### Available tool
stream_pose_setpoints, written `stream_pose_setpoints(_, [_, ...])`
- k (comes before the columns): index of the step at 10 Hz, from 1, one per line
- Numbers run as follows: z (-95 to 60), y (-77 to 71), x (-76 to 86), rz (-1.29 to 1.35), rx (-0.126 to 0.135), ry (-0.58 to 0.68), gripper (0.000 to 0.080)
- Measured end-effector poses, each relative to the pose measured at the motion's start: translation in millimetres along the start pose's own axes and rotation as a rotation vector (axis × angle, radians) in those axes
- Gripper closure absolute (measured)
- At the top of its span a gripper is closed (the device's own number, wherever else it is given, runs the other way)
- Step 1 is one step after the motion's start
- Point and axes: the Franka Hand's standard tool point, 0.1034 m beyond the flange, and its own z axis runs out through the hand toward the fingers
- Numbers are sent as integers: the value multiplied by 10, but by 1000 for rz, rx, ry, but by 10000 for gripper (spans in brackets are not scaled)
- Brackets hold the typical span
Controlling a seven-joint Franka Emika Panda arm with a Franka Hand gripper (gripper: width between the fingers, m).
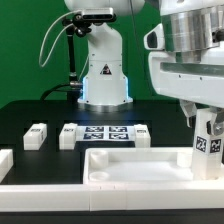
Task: Assemble desk
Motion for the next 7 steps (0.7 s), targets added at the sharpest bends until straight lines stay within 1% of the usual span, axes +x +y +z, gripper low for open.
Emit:
stream_pose_setpoints(1, [-2,13,16,144,18,-7,506])
stream_pose_setpoints(3, [-7,10,19,376,40,-27,506])
stream_pose_setpoints(5, [-8,25,27,458,44,-24,506])
stream_pose_setpoints(7, [-7,26,28,451,44,-22,506])
